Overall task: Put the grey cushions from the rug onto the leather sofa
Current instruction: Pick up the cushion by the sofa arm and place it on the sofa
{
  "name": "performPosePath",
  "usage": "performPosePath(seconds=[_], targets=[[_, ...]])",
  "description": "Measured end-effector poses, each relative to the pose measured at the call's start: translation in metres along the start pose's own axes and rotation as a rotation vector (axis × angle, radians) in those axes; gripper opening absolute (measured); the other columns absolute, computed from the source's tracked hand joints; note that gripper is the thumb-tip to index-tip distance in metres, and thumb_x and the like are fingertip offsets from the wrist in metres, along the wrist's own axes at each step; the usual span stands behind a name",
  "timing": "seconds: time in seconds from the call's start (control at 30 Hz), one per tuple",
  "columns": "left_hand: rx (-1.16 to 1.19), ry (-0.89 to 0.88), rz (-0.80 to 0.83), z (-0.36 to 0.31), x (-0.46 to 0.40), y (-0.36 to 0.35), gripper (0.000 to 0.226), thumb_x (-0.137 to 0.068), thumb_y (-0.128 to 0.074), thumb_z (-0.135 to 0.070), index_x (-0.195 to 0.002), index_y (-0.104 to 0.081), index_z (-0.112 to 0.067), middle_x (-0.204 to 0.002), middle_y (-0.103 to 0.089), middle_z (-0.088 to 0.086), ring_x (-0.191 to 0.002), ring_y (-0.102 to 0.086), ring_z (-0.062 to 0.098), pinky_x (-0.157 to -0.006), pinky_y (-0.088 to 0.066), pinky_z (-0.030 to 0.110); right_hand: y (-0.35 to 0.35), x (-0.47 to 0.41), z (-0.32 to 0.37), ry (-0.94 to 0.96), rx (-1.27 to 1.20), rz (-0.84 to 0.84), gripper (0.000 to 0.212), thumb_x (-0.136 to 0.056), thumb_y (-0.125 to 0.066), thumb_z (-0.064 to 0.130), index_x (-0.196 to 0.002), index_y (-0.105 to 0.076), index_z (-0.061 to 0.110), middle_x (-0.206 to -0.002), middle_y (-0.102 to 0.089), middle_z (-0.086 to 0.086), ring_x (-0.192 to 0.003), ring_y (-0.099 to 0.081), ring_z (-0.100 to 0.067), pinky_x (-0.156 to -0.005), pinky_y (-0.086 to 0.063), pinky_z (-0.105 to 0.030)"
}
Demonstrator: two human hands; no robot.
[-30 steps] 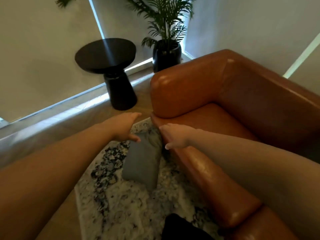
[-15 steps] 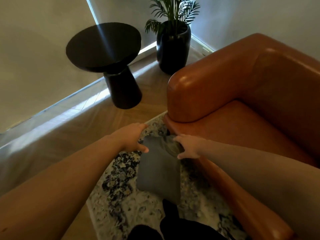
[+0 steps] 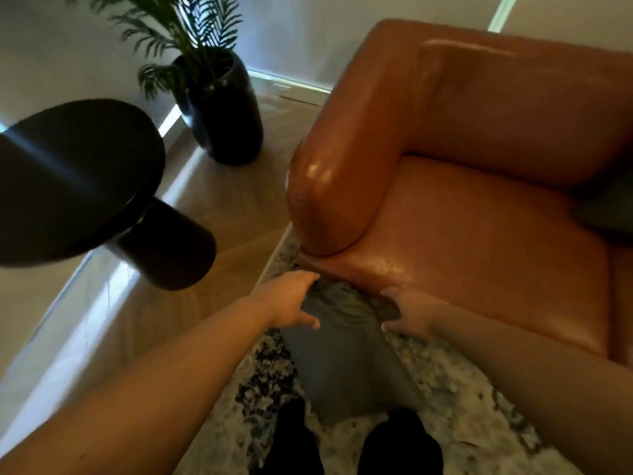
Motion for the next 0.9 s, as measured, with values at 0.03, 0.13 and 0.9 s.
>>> performPosePath(seconds=[0.03, 0.13, 0.9], targets=[[-0.014, -0.025, 0.035, 0.006, -0.008, -0.006, 0.104, -0.075, -0.075, -0.056, -0.153, -0.017, -0.017, -0.158, -0.022, 0.004, -0.142, -0.025, 0.022, -0.113, -0.025, 0.035, -0.012, 0.000, -0.002, -0.037, -0.051, -0.007, 0.087, -0.082, -0.066, 0.053, -0.150, -0.027, 0.016, -0.149, -0.036, -0.007, -0.132, -0.040, -0.024, -0.108, -0.035, -0.033], [0.004, -0.055, 0.097, 0.017, -0.026, -0.025, 0.105, -0.076, -0.074, -0.055, -0.153, -0.015, -0.016, -0.159, -0.019, 0.006, -0.143, -0.022, 0.023, -0.115, -0.024, 0.036, -0.052, 0.003, -0.009, -0.144, -0.137, 0.044, 0.094, -0.079, -0.069, 0.054, -0.151, -0.024, 0.016, -0.150, -0.034, -0.008, -0.131, -0.041, -0.025, -0.106, -0.036, -0.032], [-0.900, -0.655, 0.094, 0.017, -0.315, -0.284, 0.141, -0.053, -0.082, -0.065, -0.153, 0.006, -0.019, -0.161, 0.004, 0.006, -0.146, -0.005, 0.026, -0.115, 0.005, 0.043, -0.323, -0.210, -0.153, -0.414, -0.354, -0.027, 0.163, -0.029, -0.076, 0.084, -0.153, 0.012, 0.022, -0.163, 0.004, -0.002, -0.148, -0.004, -0.027, -0.118, -0.008, -0.047]])
Point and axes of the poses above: each hand's wrist, its own x-axis away from the middle knuckle, its own y-axis out of the back of the hand, z = x × y, the point moved 4 cm from there along -x, towards the middle knuckle
